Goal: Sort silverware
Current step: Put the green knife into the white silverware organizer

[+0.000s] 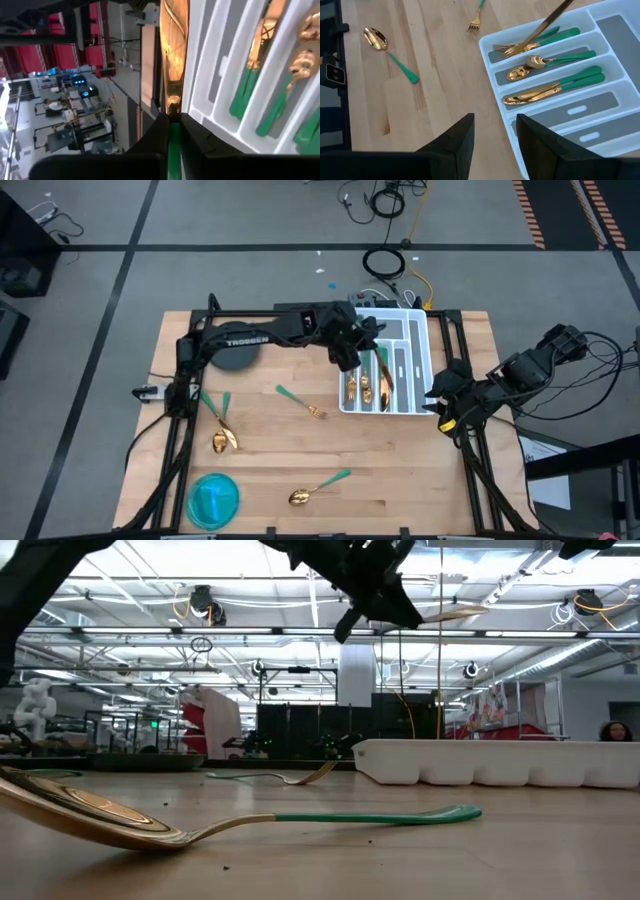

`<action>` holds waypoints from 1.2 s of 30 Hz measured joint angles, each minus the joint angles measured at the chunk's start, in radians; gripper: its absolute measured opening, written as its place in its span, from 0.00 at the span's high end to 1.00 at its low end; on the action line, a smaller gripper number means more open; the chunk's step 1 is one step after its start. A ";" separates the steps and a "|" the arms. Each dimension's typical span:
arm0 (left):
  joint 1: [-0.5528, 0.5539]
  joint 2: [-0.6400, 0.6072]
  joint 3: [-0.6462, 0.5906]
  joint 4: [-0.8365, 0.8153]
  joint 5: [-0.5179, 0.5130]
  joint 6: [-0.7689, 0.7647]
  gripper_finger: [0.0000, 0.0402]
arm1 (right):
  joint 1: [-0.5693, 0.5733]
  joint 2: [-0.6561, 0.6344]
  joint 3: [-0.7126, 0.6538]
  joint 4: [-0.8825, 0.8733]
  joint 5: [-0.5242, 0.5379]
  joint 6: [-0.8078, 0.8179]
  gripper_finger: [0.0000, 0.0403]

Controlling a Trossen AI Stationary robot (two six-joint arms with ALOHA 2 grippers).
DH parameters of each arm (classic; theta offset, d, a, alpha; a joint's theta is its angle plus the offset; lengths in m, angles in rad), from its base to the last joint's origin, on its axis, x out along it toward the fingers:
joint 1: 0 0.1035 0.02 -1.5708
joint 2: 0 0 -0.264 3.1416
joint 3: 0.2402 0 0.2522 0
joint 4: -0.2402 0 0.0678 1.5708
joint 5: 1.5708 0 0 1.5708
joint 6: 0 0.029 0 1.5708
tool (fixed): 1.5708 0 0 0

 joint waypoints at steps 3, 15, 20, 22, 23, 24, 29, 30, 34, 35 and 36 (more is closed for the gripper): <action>0.011 0.000 0.034 -0.002 0.005 0.000 0.94 | 0.000 0.002 0.000 0.000 0.002 -0.002 0.65; 0.032 0.019 0.126 0.064 0.082 0.022 0.94 | 0.000 0.003 0.000 0.000 0.053 -0.002 0.65; 0.034 0.056 0.159 0.047 0.123 0.034 0.94 | 0.000 0.003 0.000 0.000 0.053 0.007 0.65; 0.034 0.077 0.171 0.040 0.123 0.037 0.94 | 0.000 0.004 0.000 0.000 0.053 0.011 0.65; 0.034 0.088 0.178 0.042 0.123 0.044 0.94 | 0.000 0.005 0.000 0.001 0.053 0.011 0.65; 0.034 0.099 0.184 0.032 0.124 0.047 0.94 | 0.000 0.006 0.000 0.001 0.052 0.013 0.65; 0.037 0.144 0.193 0.013 0.126 0.073 0.94 | 0.000 0.007 0.000 0.000 0.052 0.022 0.65; 0.038 0.150 0.194 0.015 0.128 0.074 0.94 | 0.000 0.007 0.000 -0.001 0.052 0.023 0.65; 0.048 0.169 0.194 -0.025 0.133 0.075 0.94 | 0.000 0.007 0.000 -0.005 0.053 0.024 0.65; 0.052 0.173 0.194 -0.040 0.134 0.075 0.94 | 0.000 0.007 0.000 -0.006 0.054 0.022 0.65; 0.055 0.176 0.194 -0.062 0.136 0.073 0.94 | -0.001 0.007 0.000 -0.006 0.061 0.017 0.65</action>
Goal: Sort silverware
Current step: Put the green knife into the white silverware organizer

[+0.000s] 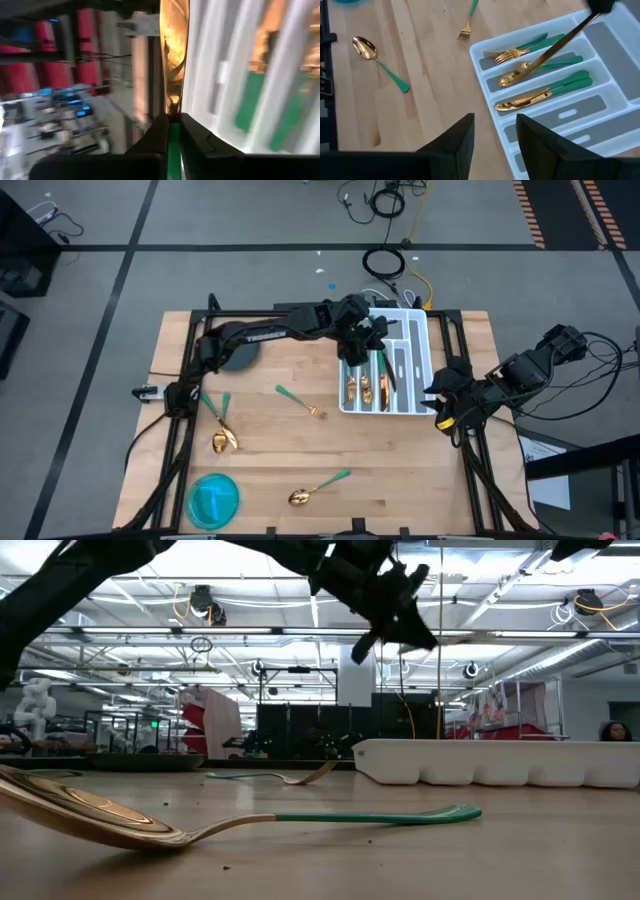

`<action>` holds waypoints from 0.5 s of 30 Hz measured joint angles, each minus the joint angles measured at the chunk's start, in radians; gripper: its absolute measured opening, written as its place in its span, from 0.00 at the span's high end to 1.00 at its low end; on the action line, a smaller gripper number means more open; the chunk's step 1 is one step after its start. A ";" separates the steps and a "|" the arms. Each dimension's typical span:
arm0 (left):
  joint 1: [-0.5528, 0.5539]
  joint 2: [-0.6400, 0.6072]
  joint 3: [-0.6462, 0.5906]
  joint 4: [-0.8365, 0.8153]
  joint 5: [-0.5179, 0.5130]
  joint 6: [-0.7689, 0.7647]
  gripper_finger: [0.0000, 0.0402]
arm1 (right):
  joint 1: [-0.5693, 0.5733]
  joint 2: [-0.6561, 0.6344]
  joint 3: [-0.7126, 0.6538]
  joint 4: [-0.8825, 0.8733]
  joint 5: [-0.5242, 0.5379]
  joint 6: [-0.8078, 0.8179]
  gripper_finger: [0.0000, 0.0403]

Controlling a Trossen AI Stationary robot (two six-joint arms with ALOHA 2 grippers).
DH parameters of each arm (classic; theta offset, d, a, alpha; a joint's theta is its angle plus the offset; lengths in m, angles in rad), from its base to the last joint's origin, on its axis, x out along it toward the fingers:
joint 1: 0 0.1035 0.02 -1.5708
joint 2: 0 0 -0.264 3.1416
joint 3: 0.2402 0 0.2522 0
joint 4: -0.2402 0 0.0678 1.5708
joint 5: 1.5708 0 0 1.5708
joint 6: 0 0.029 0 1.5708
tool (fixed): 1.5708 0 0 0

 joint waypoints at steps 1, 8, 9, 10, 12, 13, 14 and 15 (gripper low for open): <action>0.004 0.008 0.000 -0.010 0.008 -0.001 0.94 | 0.000 0.000 0.000 -0.001 0.011 -0.005 0.65; 0.021 0.045 0.001 -0.010 0.053 0.004 0.94 | -0.001 0.000 0.000 0.000 0.070 -0.016 0.65; 0.022 0.058 0.000 -0.007 0.057 0.012 0.94 | -0.002 0.000 0.000 0.000 0.071 -0.012 0.65; 0.022 0.067 0.000 -0.001 0.058 0.025 0.94 | -0.002 0.001 0.000 0.001 0.070 -0.010 0.65; 0.022 0.087 -0.001 -0.010 0.058 0.030 0.94 | -0.002 0.008 0.000 0.005 0.070 -0.009 0.65; 0.022 0.096 -0.001 0.003 0.061 0.032 0.94 | -0.002 0.009 0.000 0.006 0.071 -0.008 0.65; 0.022 0.106 -0.001 0.012 0.068 0.038 0.94 | -0.002 0.013 0.000 0.007 0.071 -0.008 0.65; 0.022 0.109 -0.001 0.010 0.072 0.048 0.94 | -0.002 0.017 0.000 0.008 0.071 -0.008 0.65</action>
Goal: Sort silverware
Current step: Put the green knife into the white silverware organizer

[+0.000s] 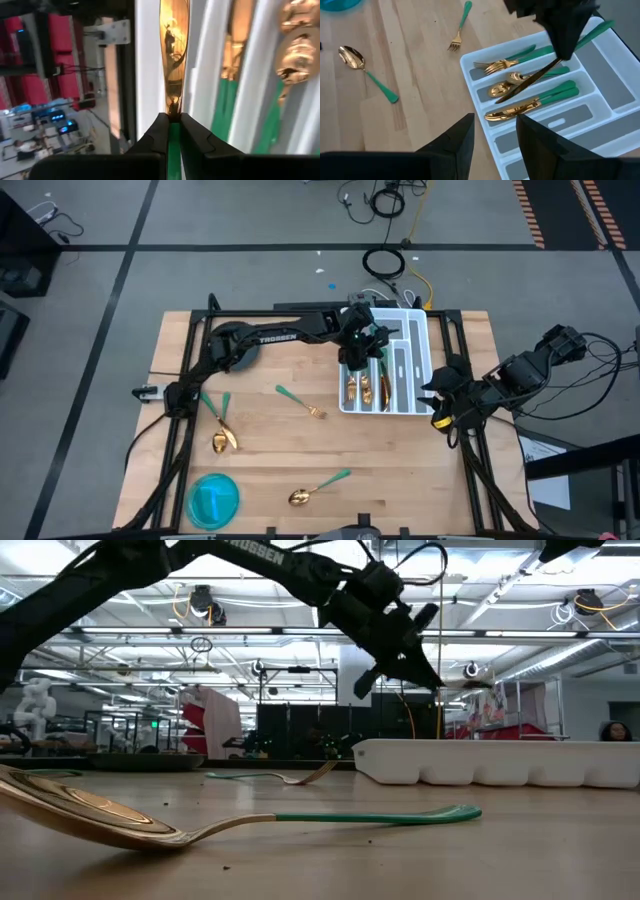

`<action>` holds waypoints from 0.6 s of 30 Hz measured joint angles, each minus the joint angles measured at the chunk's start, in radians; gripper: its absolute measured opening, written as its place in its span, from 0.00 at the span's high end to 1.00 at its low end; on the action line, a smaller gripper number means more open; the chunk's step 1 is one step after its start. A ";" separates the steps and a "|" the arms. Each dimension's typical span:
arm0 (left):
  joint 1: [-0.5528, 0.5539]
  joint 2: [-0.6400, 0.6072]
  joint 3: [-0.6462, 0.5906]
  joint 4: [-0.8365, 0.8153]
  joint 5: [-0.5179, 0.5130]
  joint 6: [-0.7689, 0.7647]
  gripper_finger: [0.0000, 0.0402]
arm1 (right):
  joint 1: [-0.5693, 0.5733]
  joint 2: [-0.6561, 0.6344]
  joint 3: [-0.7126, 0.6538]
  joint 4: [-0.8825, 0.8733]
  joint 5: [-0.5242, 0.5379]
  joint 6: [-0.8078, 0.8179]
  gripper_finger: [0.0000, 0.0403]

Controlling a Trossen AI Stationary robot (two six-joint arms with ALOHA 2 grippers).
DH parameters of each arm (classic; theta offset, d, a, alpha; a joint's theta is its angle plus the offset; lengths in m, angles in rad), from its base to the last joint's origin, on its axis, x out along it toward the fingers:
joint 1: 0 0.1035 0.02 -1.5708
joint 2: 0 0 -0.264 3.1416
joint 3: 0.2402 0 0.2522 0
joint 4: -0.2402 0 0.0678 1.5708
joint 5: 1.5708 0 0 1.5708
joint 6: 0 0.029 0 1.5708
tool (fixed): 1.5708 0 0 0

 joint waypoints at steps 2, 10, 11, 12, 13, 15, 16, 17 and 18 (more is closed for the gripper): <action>0.000 0.013 0.000 -0.001 0.005 0.005 0.94 | -0.001 0.004 0.000 0.000 0.001 0.000 0.65; 0.000 0.058 -0.001 0.026 0.024 0.006 0.94 | -0.002 0.022 0.000 0.002 0.003 0.003 0.65; 0.000 0.066 0.000 0.045 0.029 0.006 0.94 | -0.002 0.023 0.000 0.002 0.003 0.005 0.65; 0.000 0.072 0.000 0.048 0.030 0.006 0.94 | -0.002 0.025 0.000 0.002 0.004 0.007 0.65; -0.001 0.077 0.000 0.043 0.030 0.003 0.94 | -0.002 0.029 0.000 0.002 0.005 0.011 0.65; -0.003 0.093 0.000 0.060 0.031 0.006 0.94 | -0.002 0.031 0.000 0.002 0.019 0.019 0.65; -0.005 0.098 0.000 0.059 0.031 0.007 0.94 | -0.002 0.034 0.000 0.002 0.019 0.019 0.65; -0.006 0.103 0.000 0.056 0.031 0.007 0.94 | -0.002 0.036 0.000 0.002 0.020 0.019 0.65; -0.009 0.104 0.000 0.056 0.032 0.008 0.94 | -0.002 0.037 0.000 0.002 0.021 0.019 0.65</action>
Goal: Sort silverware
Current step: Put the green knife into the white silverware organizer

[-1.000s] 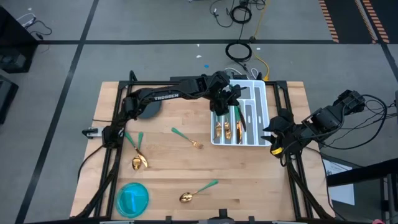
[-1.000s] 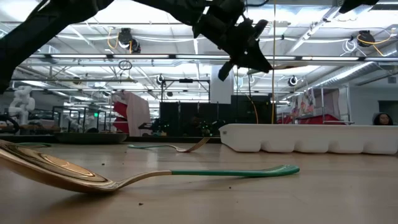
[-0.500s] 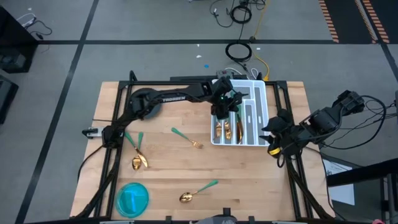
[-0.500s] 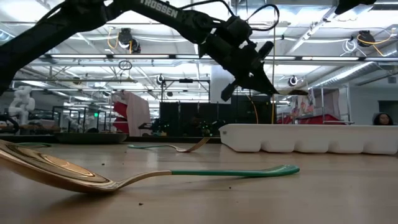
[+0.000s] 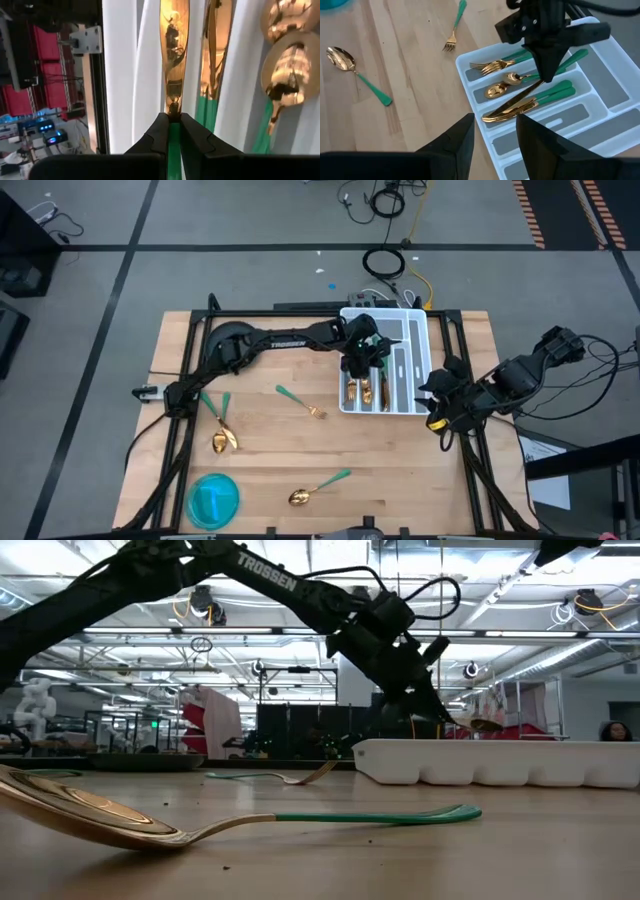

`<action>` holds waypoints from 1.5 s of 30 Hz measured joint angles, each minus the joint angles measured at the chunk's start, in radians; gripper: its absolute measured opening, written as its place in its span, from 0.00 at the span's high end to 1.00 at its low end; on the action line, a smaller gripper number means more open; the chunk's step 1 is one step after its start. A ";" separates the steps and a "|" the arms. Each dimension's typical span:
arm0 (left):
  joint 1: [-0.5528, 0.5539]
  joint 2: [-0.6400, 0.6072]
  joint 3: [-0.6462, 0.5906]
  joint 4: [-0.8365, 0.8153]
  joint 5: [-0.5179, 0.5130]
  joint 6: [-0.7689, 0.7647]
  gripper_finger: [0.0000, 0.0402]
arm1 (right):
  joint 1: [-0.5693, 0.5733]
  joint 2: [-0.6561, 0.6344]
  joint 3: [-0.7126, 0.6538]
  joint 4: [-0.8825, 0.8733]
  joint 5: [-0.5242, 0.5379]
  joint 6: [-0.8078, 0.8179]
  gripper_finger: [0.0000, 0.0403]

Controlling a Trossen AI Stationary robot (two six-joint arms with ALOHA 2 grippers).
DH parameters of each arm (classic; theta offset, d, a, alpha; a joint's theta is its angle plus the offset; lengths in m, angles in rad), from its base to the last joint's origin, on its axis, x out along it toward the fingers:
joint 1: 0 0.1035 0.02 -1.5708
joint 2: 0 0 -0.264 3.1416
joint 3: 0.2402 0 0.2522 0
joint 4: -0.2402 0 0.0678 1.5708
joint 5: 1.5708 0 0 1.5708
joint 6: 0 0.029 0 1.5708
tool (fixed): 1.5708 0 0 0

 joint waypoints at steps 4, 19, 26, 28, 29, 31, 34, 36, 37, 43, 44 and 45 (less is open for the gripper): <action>-0.005 0.010 0.000 0.023 0.026 -0.006 0.94 | 0.000 0.007 0.000 0.000 0.002 -0.003 0.65; -0.004 0.036 0.000 -0.003 0.045 0.002 0.94 | 0.000 0.017 0.000 0.003 0.004 -0.008 0.65; 0.006 0.041 0.000 0.008 0.060 0.068 0.94 | 0.000 0.016 0.000 0.004 0.028 -0.023 0.65; 0.011 0.043 0.000 0.009 0.056 0.087 0.94 | 0.000 0.016 0.000 0.004 0.030 -0.030 0.65; 0.013 0.048 0.000 0.022 0.040 0.102 0.94 | 0.000 0.016 0.000 0.004 0.034 -0.030 0.65; 0.018 0.057 0.001 0.049 0.010 0.130 0.94 | 0.000 0.017 0.000 0.005 0.045 -0.029 0.65; 0.026 0.060 -0.001 0.044 0.009 0.135 0.94 | 0.000 0.017 0.000 0.006 0.055 -0.027 0.65; 0.028 0.060 -0.001 0.046 0.013 0.132 0.94 | 0.000 0.018 0.000 0.005 0.059 -0.030 0.65; 0.028 0.060 0.000 0.048 0.016 0.132 0.94 | 0.000 0.019 0.000 0.005 0.060 -0.030 0.65; 0.027 0.063 0.000 0.052 0.065 0.130 0.94 | 0.000 0.020 0.000 0.005 0.085 -0.040 0.65; 0.027 0.068 0.001 0.054 0.067 0.131 0.94 | 0.000 0.020 0.000 0.005 0.087 -0.045 0.65; 0.027 0.073 0.001 0.049 0.067 0.131 0.94 | 0.000 0.020 0.000 0.005 0.087 -0.047 0.65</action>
